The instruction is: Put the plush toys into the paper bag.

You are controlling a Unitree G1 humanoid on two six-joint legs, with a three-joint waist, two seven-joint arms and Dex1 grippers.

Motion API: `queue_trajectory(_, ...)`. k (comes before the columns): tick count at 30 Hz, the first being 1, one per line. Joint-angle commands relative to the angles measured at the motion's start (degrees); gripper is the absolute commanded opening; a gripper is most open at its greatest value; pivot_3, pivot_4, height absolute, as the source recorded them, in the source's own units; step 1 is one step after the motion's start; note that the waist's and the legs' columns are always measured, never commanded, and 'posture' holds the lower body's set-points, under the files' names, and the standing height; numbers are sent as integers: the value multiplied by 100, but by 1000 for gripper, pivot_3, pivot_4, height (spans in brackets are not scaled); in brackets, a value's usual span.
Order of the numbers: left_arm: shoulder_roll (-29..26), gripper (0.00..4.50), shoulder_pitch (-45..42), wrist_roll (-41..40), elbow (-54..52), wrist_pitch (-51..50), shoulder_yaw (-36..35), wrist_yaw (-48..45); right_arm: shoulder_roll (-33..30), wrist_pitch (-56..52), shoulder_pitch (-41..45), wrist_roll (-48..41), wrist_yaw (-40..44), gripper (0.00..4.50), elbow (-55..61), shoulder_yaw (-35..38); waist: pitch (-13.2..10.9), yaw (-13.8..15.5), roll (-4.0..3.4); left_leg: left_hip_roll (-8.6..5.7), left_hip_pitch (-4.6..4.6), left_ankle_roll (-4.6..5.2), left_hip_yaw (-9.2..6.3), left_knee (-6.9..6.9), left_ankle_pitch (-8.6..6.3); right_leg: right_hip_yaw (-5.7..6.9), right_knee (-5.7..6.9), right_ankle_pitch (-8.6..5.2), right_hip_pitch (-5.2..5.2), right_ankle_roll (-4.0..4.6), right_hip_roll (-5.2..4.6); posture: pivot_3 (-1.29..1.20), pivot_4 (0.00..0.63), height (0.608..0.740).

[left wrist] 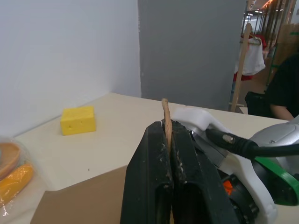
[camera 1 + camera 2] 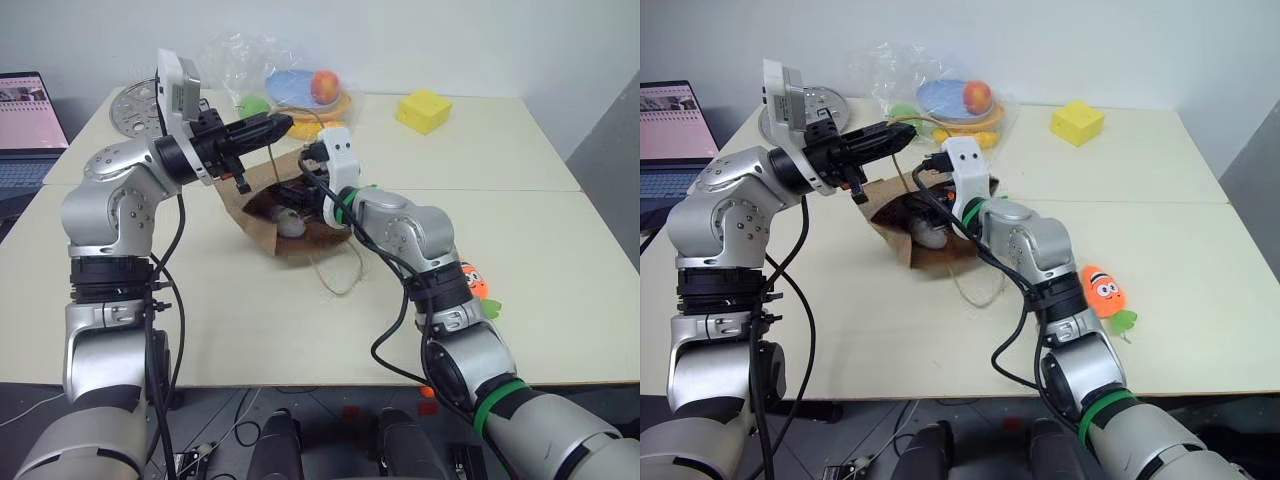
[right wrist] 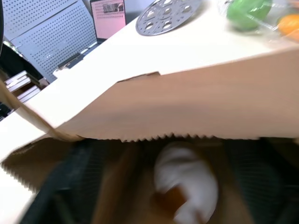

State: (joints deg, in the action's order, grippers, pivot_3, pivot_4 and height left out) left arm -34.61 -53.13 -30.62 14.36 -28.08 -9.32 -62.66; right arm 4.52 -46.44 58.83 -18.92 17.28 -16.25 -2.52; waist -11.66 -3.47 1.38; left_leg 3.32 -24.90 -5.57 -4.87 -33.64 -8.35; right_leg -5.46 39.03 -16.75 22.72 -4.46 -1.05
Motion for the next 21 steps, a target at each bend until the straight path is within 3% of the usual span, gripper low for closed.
queue_trajectory(1,-25,0,-98,-141,-166,49,-103,-26,-151,286,-78,98,90,4431,595,-90,0,0,0,0,0,0,0,1,0,0,0,0,0,0,0,0,150,740)
queue_trajectory(5,-20,0,-90,-157,-184,50,-103,-31,-370,255,-357,63,172,4431,1189,-135,0,5,0,0,0,0,0,3,0,-1,-1,0,1,0,0,0,150,740)
queue_trajectory(7,-37,0,-66,-171,-193,48,-108,-45,-852,37,-831,-53,466,4431,2159,-190,0,33,0,0,-2,0,0,3,0,0,-2,0,1,0,0,0,150,740)
queue_trajectory(11,-82,0,-18,-210,-233,28,-126,-77,-2474,-221,-2073,146,850,4431,3858,-57,0,91,1,-2,-12,-4,-2,4,-3,1,-13,-1,0,-1,-2,0,150,740)
queue_trajectory(14,-109,0,1,-228,-219,20,-145,-95,-3419,-525,-3250,314,663,4431,4831,743,-1,111,3,-2,-11,-5,1,3,-4,0,-15,-4,1,1,-2,0,150,740)
queue_trajectory(17,-115,0,21,-216,-184,52,-141,-117,-3671,-1058,-4341,377,306,4431,5686,1479,-1,90,3,0,-9,-5,2,5,-4,-2,-6,-24,5,-8,-1,0,150,740)
queue_trajectory(21,-55,0,7,-192,-100,101,-100,-136,-3346,-1306,-5330,381,1,4431,6118,1583,1,-26,4,7,2,-5,17,2,-4,-14,-2,-24,7,-9,3,0,150,740)
